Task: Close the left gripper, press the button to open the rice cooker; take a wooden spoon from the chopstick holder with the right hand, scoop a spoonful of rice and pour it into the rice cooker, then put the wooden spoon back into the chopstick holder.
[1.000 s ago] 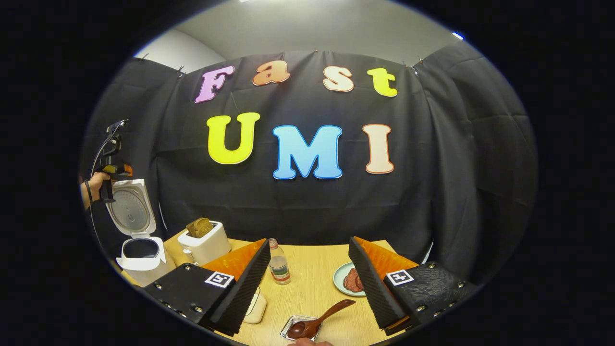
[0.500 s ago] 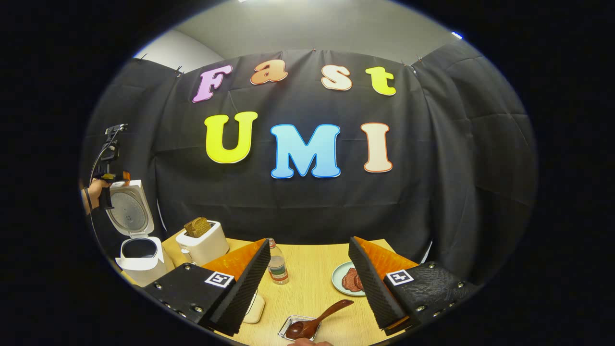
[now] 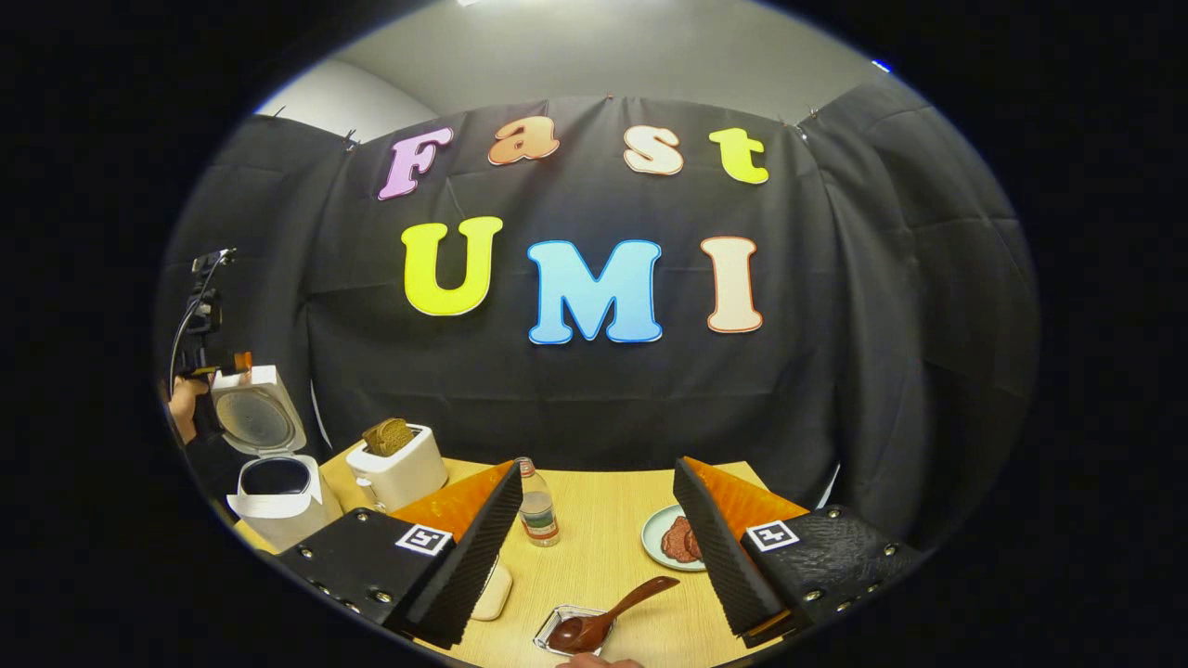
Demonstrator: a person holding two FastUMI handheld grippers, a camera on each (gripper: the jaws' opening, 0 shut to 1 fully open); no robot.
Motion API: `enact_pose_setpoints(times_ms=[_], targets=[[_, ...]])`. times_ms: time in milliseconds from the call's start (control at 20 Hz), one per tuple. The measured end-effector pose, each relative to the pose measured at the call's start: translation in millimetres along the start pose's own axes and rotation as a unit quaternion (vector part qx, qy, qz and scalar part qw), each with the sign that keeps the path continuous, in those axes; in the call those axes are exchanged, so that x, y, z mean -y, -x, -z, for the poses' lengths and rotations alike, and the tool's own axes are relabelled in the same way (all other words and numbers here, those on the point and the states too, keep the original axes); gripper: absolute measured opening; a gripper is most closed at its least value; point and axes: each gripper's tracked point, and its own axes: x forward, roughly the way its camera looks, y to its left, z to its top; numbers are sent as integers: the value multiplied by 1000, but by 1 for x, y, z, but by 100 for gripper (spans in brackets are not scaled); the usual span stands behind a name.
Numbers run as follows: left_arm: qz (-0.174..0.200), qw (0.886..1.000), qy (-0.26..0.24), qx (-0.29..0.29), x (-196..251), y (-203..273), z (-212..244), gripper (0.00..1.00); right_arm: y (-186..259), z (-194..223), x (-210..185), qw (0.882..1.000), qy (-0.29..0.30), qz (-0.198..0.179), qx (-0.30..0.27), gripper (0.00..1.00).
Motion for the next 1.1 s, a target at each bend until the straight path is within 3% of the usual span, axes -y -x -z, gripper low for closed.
enact_pose_setpoints(times_ms=[150, 350, 400, 550, 650, 900, 1000, 1050, 1100], targets=[[12, 1000, 0, -11, 7, 22, 22, 96, 3, -1, 0, 1000, 0, -3, 1, 99], [26, 999, 4, -32, 14, 50, 54, 95, 7, 3, -2, 1000, -1, -10, -4, 99], [28, 999, 5, -39, 16, 54, 64, 91, 8, 4, -2, 1000, -1, -11, -6, 99], [31, 998, 9, -59, 22, 62, 84, 99, 12, 4, -6, 1000, -1, -22, -6, 99], [33, 997, 13, -74, 24, 68, 95, 91, 14, 5, -7, 1000, 2, -24, -7, 99], [30, 993, 13, -117, 20, 72, 136, 99, 20, 9, -8, 1000, 0, -28, -11, 99], [38, 992, -10, -121, 24, 72, 145, 93, 21, 12, -7, 1000, 0, -27, -15, 99], [42, 991, -11, -125, 27, 70, 147, 100, 22, 13, -7, 1000, -1, -27, -16, 99], [45, 990, -11, -132, 29, 70, 151, 94, 22, 13, -8, 1000, -2, -26, -17, 99]])
